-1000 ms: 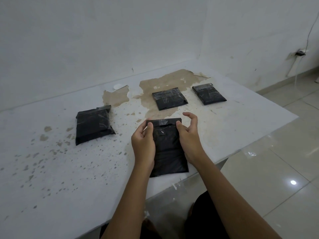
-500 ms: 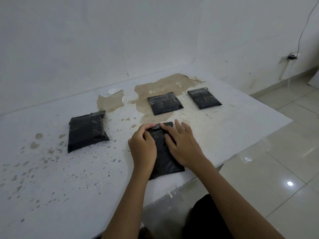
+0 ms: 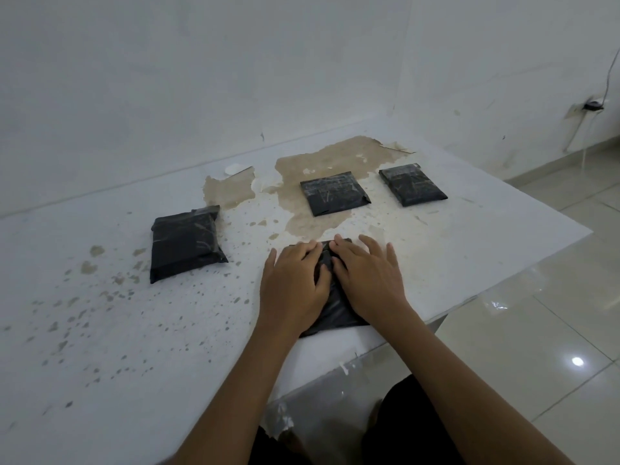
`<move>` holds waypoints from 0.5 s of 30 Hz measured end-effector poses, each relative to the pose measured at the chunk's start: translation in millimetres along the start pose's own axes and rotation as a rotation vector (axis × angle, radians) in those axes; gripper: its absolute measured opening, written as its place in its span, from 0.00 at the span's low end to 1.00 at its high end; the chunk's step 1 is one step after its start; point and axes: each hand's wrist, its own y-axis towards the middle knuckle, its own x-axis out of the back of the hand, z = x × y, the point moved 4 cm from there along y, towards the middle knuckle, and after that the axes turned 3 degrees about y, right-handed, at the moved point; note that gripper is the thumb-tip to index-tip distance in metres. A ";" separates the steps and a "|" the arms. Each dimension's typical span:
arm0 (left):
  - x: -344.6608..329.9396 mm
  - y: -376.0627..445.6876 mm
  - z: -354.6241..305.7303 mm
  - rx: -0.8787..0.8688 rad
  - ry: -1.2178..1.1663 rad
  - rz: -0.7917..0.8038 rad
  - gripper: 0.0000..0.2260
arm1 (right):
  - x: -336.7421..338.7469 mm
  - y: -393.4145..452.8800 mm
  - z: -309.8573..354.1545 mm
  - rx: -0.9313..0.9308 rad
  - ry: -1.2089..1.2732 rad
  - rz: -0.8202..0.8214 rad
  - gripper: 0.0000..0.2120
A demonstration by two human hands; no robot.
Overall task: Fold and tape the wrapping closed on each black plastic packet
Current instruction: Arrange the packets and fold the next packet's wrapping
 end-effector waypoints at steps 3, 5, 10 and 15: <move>1.7 -0.1 -1.7 0.007 0.062 -0.030 0.22 | 1.3 -0.2 -3.4 -0.034 -0.004 0.022 0.21; 3.7 0.5 -1.4 0.015 0.097 -0.047 0.21 | 3.1 -0.5 -4.7 -0.037 -0.007 0.024 0.21; 0.9 13.2 -11.7 -0.012 0.163 -0.019 0.20 | 11.0 5.1 -11.3 -0.009 -0.106 0.024 0.21; -11.9 31.1 -39.2 -0.052 0.203 0.015 0.17 | 24.0 9.6 -37.4 -0.069 -0.168 0.010 0.21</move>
